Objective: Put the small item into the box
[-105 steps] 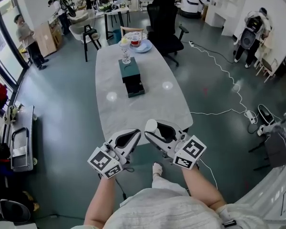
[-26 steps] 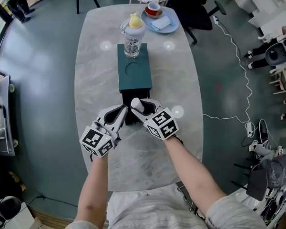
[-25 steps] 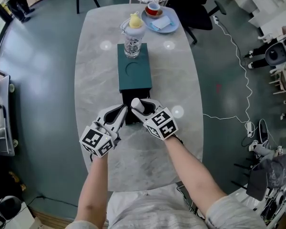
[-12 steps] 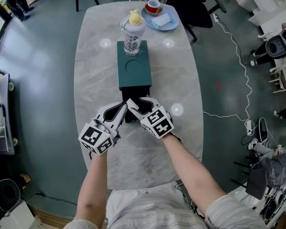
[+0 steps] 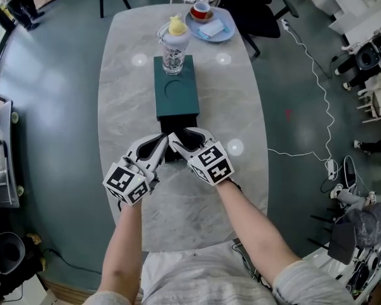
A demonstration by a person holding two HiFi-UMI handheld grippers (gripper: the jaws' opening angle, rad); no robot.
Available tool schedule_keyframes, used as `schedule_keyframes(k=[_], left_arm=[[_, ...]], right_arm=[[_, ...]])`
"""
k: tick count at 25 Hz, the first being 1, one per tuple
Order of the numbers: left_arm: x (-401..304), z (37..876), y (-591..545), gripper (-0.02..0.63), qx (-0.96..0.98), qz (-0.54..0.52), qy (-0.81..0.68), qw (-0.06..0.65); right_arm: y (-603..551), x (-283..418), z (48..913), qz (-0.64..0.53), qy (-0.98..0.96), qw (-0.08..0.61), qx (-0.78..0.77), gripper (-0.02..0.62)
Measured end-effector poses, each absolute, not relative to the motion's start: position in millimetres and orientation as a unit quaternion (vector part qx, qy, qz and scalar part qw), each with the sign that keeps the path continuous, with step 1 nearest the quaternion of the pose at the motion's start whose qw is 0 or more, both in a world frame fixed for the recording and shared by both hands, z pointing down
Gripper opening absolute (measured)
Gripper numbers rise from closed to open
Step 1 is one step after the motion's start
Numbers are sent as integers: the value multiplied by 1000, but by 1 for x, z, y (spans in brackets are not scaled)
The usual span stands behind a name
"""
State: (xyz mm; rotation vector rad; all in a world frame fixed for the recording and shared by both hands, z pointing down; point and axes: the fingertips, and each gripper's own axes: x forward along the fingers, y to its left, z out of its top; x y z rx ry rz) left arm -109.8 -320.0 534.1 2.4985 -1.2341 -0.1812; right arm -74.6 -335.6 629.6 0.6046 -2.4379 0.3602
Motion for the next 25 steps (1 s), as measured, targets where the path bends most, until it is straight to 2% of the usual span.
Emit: schedule_keyframes(k=[12,25], left_arm=[[-103,502,-317,21,884,-77,-435,152],[-90,438,-292,21,887,-107,-433,118]], right_arm=[[-335,-70,561,117,-939,214,242,219],[-302,-49,451,60,-965,88,240,116]])
